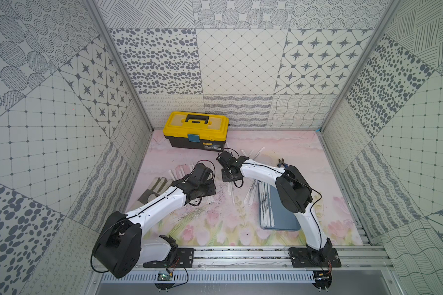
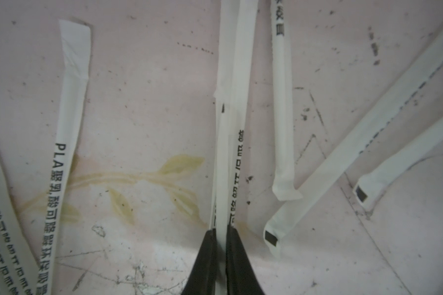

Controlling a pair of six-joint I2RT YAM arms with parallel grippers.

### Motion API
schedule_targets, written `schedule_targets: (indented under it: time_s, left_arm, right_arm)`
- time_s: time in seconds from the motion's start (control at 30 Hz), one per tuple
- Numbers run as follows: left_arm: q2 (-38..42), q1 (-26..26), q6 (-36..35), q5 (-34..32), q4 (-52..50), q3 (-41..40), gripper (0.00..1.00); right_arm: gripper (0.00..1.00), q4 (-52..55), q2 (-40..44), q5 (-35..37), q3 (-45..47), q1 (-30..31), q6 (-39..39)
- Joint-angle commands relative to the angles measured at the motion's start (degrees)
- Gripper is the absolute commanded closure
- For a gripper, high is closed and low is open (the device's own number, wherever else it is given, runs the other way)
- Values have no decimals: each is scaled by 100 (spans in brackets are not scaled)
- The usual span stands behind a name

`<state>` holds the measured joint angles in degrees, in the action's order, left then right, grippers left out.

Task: Put the straws into the storage box
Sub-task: Move the straw to the center of the board, then pick up the straw from the center of the board.

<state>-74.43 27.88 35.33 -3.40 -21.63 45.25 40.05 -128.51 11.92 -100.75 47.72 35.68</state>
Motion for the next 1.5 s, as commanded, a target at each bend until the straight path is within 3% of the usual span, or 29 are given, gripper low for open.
schedule_targets:
  time_s: [0.0, 0.3, 0.43, 0.6, 1.07, 1.23, 1.33, 1.47]
  left_arm:
    - [75, -35, -97, 92, 16, 41, 48]
    - [315, -37, -176, 35, -110, 159, 48]
    - [217, -42, -124, 167, 36, 197, 48]
    - [107, -38, -84, 284, 104, 221, 48]
    - [193, -39, -87, 297, 117, 119, 48]
    - [191, -42, -116, 296, 103, 180, 48]
    - [211, -39, -130, 290, 106, 185, 48]
    - [221, -30, -195, 270, 25, 338, 49]
  right_arm:
    - [90, 11, 230, -74, 113, 85, 25]
    - [87, -137, 1515, -438, 1645, 364, 606]
    - [69, -188, 1833, -817, 2243, 487, 939]
    - [73, -286, 2123, -678, 2707, 404, 1028]
    - [75, -296, 1610, -757, 2381, 515, 851]
    - [84, -270, 1342, -770, 2331, 477, 918]
    - [92, -194, 1530, -635, 2348, 508, 920]
    - [93, 95, 2378, -467, 2497, 584, 903]
